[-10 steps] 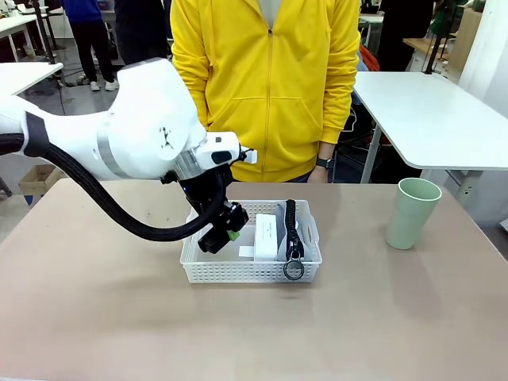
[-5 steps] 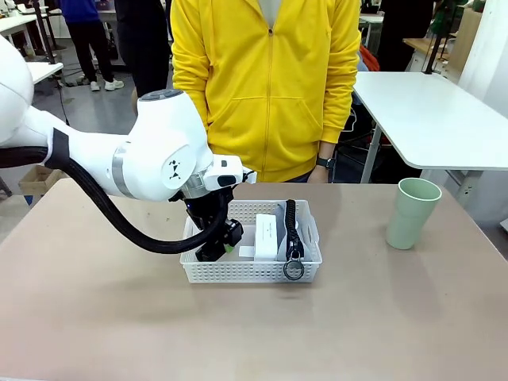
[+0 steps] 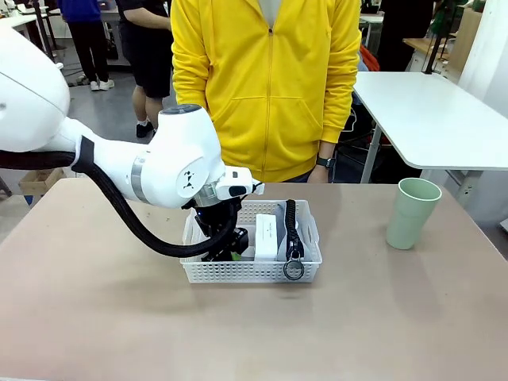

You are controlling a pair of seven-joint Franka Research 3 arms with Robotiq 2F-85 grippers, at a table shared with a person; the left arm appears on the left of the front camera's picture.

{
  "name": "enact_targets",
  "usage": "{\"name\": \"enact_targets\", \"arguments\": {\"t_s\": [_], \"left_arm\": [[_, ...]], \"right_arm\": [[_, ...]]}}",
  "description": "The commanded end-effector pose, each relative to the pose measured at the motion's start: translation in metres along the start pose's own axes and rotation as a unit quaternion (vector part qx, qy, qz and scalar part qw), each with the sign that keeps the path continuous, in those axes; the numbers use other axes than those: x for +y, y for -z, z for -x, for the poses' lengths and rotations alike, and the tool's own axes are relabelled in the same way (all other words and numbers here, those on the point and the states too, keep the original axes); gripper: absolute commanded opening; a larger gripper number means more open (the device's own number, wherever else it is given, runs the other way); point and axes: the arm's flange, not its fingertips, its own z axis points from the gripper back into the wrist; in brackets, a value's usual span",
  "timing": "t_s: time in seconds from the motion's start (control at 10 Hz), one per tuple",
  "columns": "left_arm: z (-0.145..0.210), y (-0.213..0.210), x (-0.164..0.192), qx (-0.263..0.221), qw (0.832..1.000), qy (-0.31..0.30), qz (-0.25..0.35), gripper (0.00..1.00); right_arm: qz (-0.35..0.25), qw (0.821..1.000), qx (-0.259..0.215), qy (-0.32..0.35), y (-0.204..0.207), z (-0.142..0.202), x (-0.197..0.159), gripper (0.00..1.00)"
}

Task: Efficiently arrange items inside the basket to fit them all.
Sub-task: Pick up the Stapler and place it inside the Organizing basket.

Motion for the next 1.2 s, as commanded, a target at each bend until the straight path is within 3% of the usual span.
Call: {"name": "enact_targets", "arguments": {"t_s": [0.0,0.7,0.9,1.1], "left_arm": [[-0.012,0.006,-0.004,0.007,1.0,-0.007,-0.023,1.0],[0.002,-0.016,0.0,-0.039,0.999,-0.024,0.005,1.0],[0.023,-0.061,0.009,-0.076,0.997,-0.024,0.007,1.0],[0.06,-0.12,0.026,-0.079,0.992,-0.036,0.092,1.0]], "right_arm": [[-0.013,1.0,-0.004,-0.012,0.002,-0.001,-0.001,1.0],[-0.013,1.0,-0.004,-0.012,0.002,-0.001,-0.001,1.0],[-0.013,1.0,-0.004,-0.012,0.002,-0.001,-0.001,1.0],[-0.013,1.0,-0.004,-0.012,0.002,-0.001,-0.001,1.0]]}}
